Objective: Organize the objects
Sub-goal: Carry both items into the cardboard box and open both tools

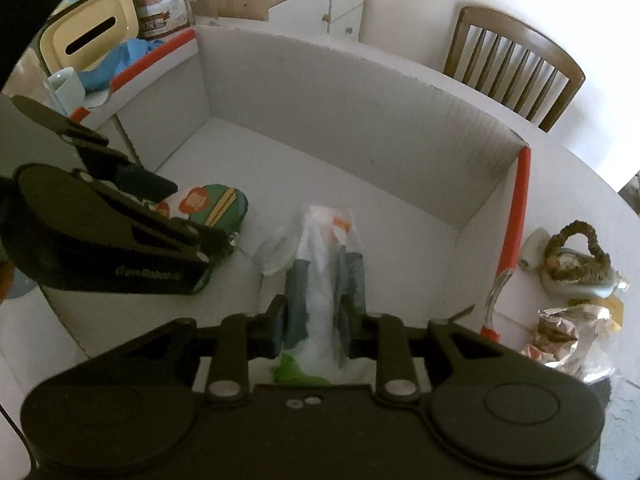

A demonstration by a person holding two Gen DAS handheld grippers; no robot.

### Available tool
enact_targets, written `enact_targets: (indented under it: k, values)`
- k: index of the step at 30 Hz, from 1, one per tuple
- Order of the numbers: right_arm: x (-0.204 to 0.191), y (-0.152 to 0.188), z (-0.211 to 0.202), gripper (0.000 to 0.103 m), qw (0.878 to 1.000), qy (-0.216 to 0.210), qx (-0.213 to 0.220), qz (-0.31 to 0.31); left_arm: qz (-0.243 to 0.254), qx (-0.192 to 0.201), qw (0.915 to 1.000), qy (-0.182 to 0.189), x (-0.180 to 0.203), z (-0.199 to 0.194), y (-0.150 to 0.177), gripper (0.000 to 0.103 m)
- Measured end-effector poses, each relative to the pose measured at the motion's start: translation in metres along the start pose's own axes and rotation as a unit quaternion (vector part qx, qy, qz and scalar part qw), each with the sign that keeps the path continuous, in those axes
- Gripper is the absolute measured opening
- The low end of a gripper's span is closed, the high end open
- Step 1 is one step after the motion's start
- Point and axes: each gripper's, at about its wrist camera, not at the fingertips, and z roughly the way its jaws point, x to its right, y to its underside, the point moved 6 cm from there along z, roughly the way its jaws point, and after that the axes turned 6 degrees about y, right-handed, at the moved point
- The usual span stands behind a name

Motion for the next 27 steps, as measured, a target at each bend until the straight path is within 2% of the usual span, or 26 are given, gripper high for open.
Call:
enact_targets:
  k: [3, 9, 11, 13, 27]
  values:
    - [-0.001, 0.000, -0.002, 0.035, 1.000, -0.006, 0.003, 0.002, 0.001, 0.000, 1.0000, 0.004, 0.001, -0.002, 0.002, 0.055]
    - [0.001, 0.000, -0.014, 0.039, 1.000, -0.010, 0.017, 0.009, 0.006, 0.013, 0.9999, 0.009, 0.001, -0.013, -0.001, 0.057]
    - [0.002, -0.001, -0.021, 0.040, 1.000, -0.012, 0.024, 0.010, 0.014, 0.025, 0.9996, 0.006, 0.002, -0.019, -0.003, 0.065]
    - [0.002, -0.002, -0.028, 0.044, 0.999, -0.012, 0.032, 0.012, 0.017, 0.035, 0.9992, 0.004, 0.004, -0.025, -0.005, 0.067]
    - [0.015, -0.004, -0.081, 0.063, 0.995, -0.005, 0.088, 0.041, 0.031, 0.094, 0.9951, 0.005, 0.023, -0.080, -0.011, 0.070]
